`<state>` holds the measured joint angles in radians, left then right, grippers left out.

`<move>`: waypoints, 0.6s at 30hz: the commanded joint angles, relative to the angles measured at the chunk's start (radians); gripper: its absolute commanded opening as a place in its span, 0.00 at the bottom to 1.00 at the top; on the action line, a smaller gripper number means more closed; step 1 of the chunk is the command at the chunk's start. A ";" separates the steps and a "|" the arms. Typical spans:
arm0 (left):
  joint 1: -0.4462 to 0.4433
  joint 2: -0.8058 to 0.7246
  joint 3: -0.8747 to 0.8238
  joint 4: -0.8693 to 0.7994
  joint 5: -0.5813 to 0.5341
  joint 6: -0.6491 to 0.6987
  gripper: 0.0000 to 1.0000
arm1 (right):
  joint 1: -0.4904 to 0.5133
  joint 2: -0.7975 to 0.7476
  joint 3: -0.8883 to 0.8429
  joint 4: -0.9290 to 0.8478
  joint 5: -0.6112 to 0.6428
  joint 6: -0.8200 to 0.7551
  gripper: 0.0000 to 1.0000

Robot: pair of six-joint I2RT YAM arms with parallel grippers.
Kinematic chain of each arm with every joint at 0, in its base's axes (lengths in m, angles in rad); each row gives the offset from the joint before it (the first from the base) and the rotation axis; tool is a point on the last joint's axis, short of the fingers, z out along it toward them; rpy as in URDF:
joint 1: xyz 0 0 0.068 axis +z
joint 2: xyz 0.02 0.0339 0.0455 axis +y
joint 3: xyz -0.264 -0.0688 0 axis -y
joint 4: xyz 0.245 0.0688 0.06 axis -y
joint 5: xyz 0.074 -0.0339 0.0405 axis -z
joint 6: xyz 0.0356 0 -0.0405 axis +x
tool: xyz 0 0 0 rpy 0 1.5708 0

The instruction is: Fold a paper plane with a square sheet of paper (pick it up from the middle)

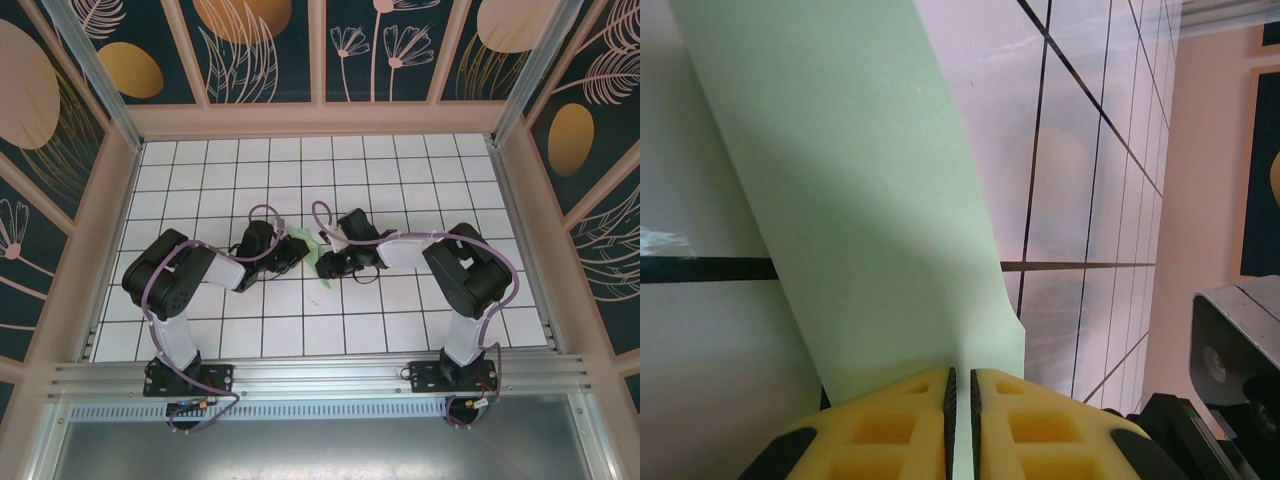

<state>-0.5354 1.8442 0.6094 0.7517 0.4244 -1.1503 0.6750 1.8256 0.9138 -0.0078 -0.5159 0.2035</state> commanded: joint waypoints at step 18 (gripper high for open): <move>-0.002 0.011 0.007 -0.035 -0.004 0.033 0.15 | -0.057 -0.024 -0.049 0.069 -0.121 0.025 0.11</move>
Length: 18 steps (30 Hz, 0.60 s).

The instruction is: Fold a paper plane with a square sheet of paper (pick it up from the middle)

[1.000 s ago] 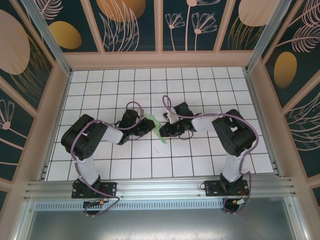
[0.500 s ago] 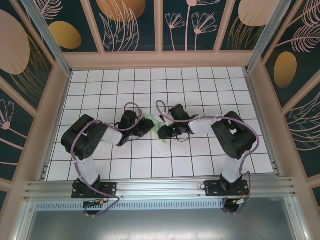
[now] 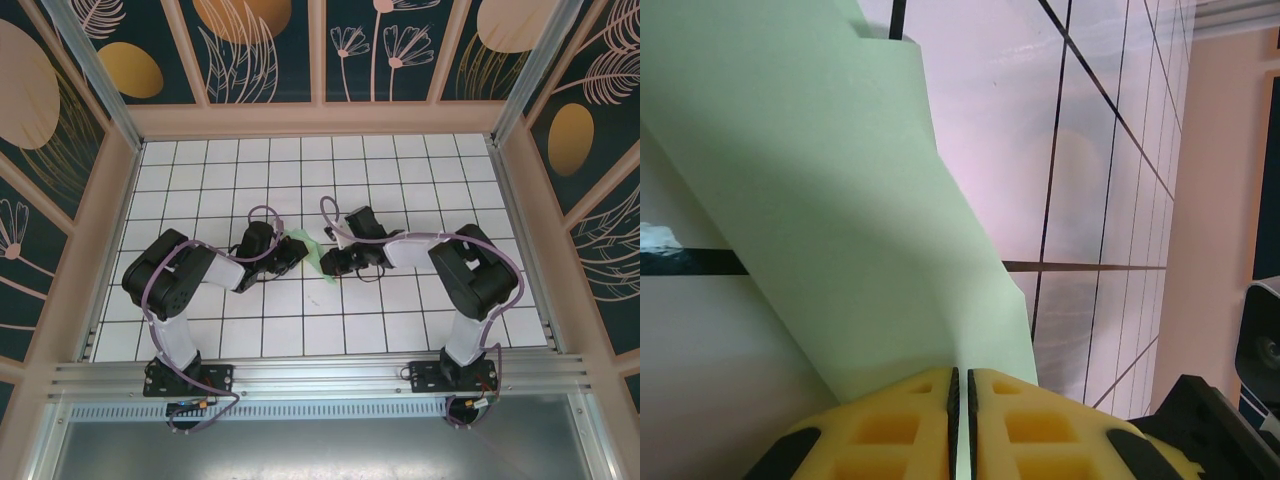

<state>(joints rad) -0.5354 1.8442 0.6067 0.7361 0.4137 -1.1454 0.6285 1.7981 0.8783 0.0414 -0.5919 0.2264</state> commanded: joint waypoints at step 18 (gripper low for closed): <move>-0.001 -0.080 0.049 -0.069 0.003 0.072 0.23 | -0.076 0.093 -0.050 0.111 -0.203 0.094 0.00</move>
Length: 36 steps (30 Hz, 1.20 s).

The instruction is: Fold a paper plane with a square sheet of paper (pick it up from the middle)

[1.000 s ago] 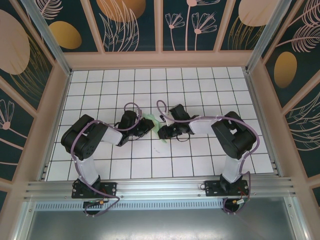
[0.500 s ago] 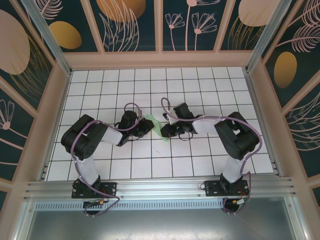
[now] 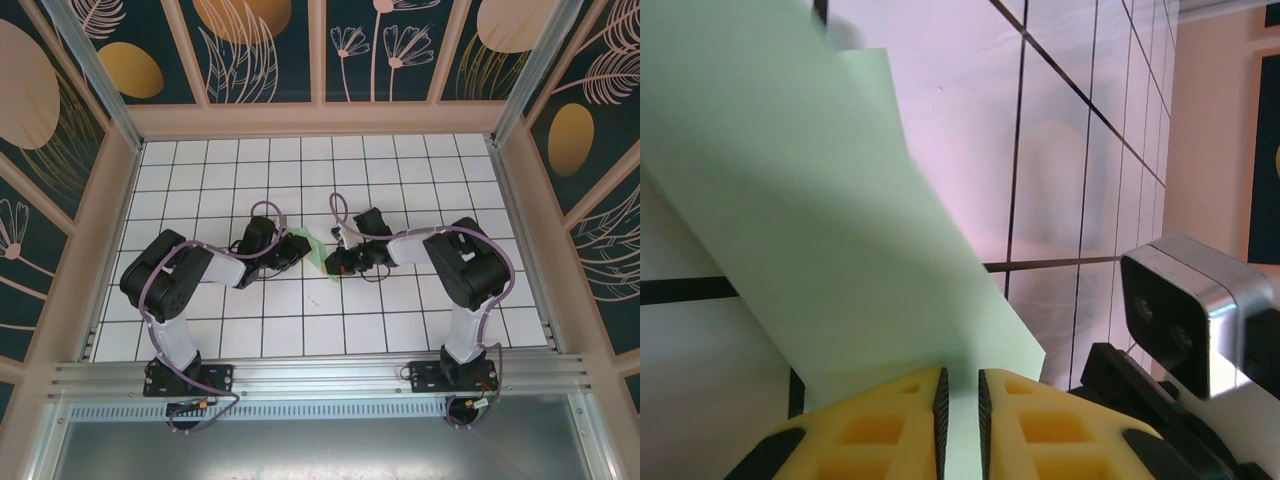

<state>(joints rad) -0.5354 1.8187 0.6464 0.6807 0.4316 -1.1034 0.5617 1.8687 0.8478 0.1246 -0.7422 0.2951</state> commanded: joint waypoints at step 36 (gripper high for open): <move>-0.038 0.128 0.130 0.153 0.138 -0.009 0.21 | -0.130 0.088 -0.031 0.163 -0.195 0.334 0.00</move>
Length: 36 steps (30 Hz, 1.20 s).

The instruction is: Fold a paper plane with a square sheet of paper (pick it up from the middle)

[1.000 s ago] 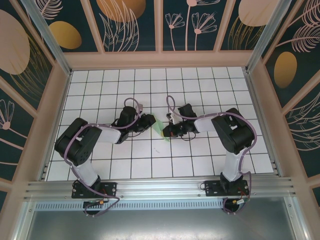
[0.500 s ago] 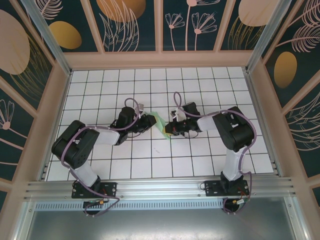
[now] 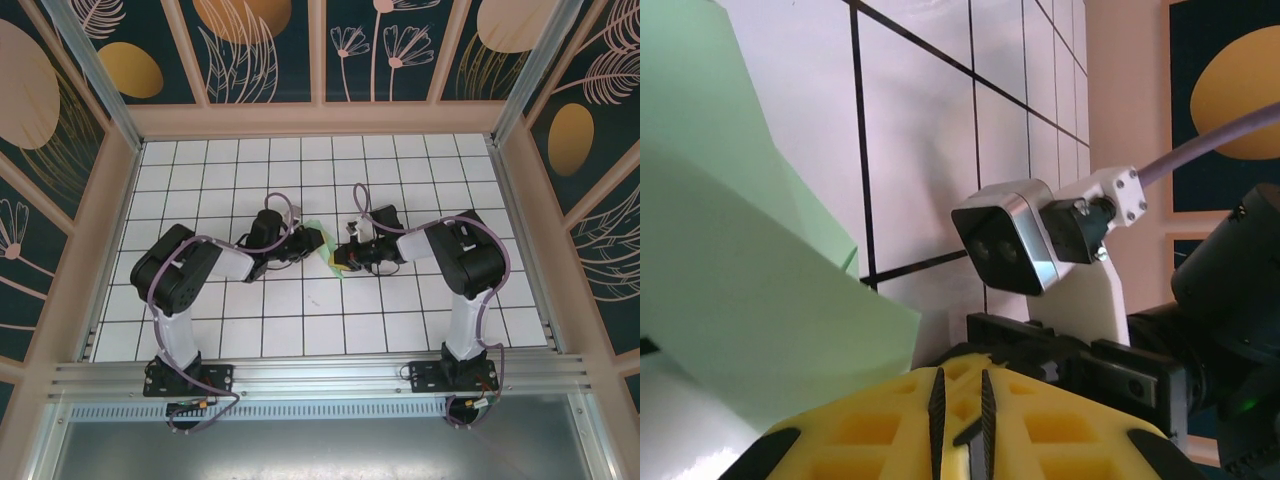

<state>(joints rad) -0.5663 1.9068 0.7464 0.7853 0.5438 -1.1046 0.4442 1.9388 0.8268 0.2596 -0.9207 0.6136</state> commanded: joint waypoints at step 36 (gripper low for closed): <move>-0.007 0.174 0.130 -0.054 -0.106 0.062 0.19 | 0.016 -0.251 0.027 -0.199 0.231 -0.153 0.09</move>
<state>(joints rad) -0.5690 2.0594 0.8570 0.7853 0.4591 -1.0779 0.4442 1.7237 0.8295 0.0696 -0.6590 0.5041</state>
